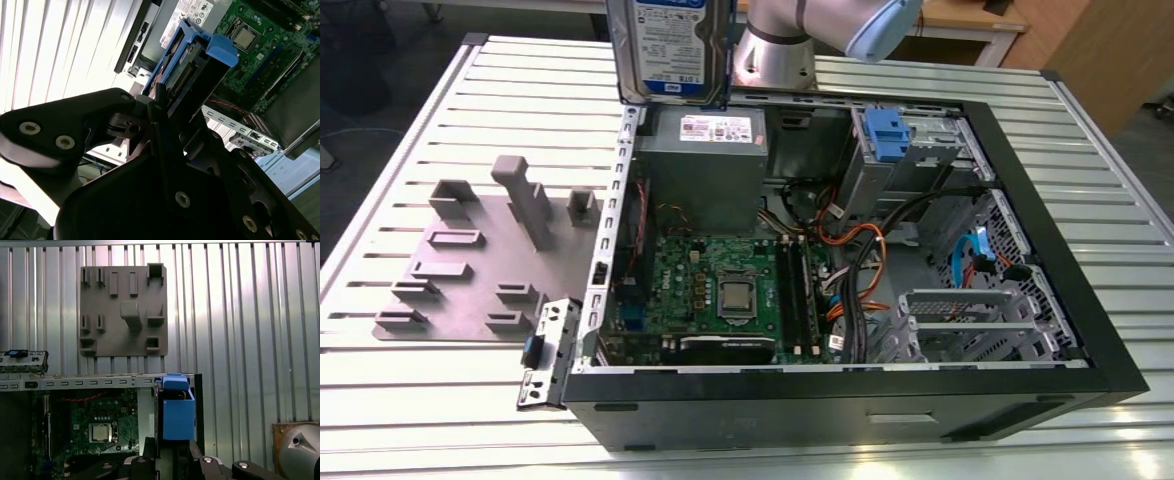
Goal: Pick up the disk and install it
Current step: 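Pick up the disk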
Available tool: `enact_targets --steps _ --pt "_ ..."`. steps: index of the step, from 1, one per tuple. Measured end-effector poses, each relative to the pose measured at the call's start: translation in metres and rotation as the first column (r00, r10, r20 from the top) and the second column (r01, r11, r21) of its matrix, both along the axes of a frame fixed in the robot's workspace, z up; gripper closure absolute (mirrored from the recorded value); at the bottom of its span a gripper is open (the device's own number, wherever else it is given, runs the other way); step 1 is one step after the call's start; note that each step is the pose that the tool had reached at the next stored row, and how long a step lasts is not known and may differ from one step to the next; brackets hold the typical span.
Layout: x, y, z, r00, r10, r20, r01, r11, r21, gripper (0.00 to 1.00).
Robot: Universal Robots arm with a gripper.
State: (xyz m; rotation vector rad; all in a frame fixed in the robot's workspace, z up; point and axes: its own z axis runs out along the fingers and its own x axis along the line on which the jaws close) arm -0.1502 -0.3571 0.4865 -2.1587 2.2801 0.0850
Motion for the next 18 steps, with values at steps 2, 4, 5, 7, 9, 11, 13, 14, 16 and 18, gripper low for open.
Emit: enact_targets --steps 2,4,5,7,9,11,13,14,16,18 --pt "0.0017 0.0000 0.0000 1.0000 0.000 0.0000 0.000 1.0000 0.0000 0.65" --pt "0.0035 0.0000 0.0000 1.0000 0.000 0.0000 0.000 1.0000 0.0000 0.65" --pt "0.0042 0.0000 0.0000 1.0000 0.000 0.0000 0.000 1.0000 0.0000 0.65" --pt "0.0048 -0.0001 0.0000 1.0000 0.000 0.0001 0.000 1.0000 0.0001 0.65" --pt "0.0052 0.0000 0.0000 1.0000 0.000 0.0000 0.000 1.0000 0.0001 0.65" --pt "0.0055 0.0000 0.0000 1.0000 0.000 0.0000 0.000 1.0000 0.0000 0.65" --pt "0.0055 0.0000 0.0000 1.0000 0.000 0.0000 0.000 1.0000 0.0000 0.65" --pt "0.0057 0.0000 0.0000 1.0000 0.000 0.0000 0.000 1.0000 0.0000 0.65" --pt "0.0065 0.0000 0.0000 1.0000 0.000 0.0000 0.000 1.0000 0.0000 0.65" --pt "0.0074 0.0000 0.0000 1.0000 0.000 0.0000 0.000 1.0000 0.0000 0.65"
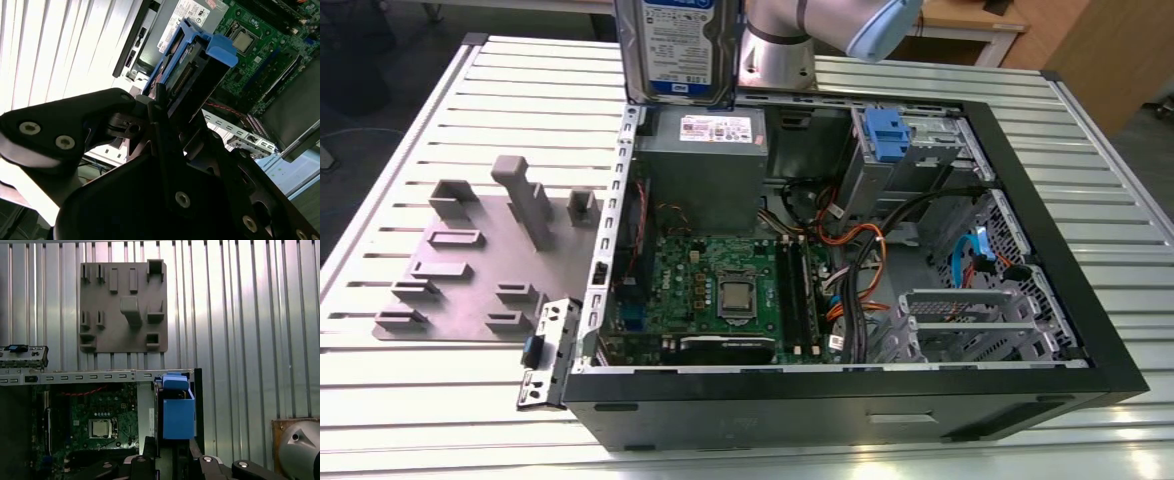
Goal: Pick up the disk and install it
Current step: 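Pick up the disk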
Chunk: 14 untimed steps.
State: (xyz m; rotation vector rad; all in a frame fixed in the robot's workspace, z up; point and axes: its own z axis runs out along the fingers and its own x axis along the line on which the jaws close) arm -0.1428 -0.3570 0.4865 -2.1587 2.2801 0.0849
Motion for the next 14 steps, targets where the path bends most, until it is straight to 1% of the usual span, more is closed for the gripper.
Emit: enact_targets --steps 5,11,14 --pt "0.0022 0.0000 0.0000 1.0000 0.000 0.0000 0.000 1.0000 0.0000 0.65" --pt "0.0028 0.0000 -0.0002 1.0000 0.000 0.0001 0.000 1.0000 0.0001 0.65" --pt "0.0050 0.0000 -0.0003 1.0000 0.000 -0.0001 0.000 1.0000 0.0000 0.65"
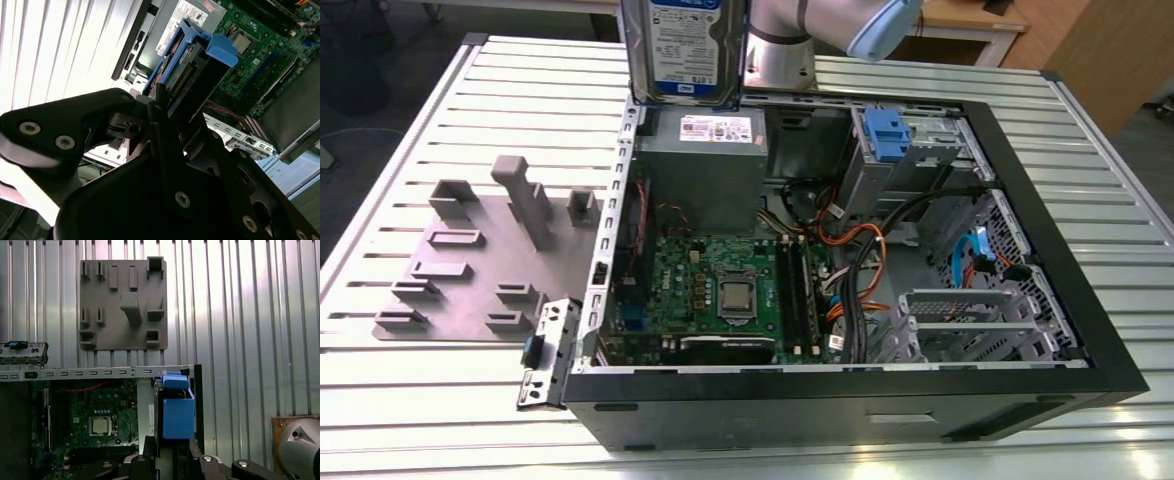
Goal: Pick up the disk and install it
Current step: 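Pick up the disk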
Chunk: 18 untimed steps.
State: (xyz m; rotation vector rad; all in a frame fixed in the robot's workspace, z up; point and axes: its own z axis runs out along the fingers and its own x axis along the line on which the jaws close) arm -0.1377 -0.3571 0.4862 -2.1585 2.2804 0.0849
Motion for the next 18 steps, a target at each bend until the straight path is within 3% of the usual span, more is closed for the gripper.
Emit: enact_targets --steps 12,18 --pt "0.0105 -0.0004 -0.0048 1.0000 -0.002 0.0001 0.002 1.0000 0.0001 0.65" --pt "0.0115 -0.0053 -0.0058 1.0000 -0.002 0.0001 0.002 1.0000 -0.0001 0.65"
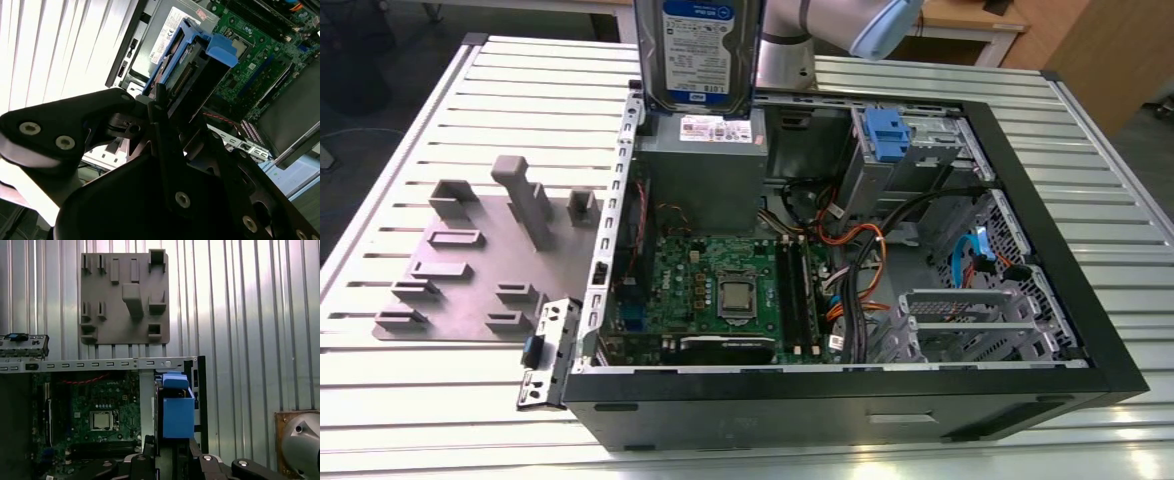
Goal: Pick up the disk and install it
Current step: 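Pick up the disk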
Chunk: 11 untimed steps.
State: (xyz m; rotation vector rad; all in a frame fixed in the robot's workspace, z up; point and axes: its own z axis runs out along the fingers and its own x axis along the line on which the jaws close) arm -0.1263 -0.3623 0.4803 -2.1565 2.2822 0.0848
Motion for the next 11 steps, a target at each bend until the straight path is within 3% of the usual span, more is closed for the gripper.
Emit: enact_targets --steps 5,11 --pt "0.0002 -0.0064 -0.0005 1.0000 0.000 0.0000 0.000 1.0000 0.0000 0.65" --pt "0.0017 -0.0064 -0.0005 1.0000 0.000 0.0000 0.000 1.0000 -0.0001 0.65"
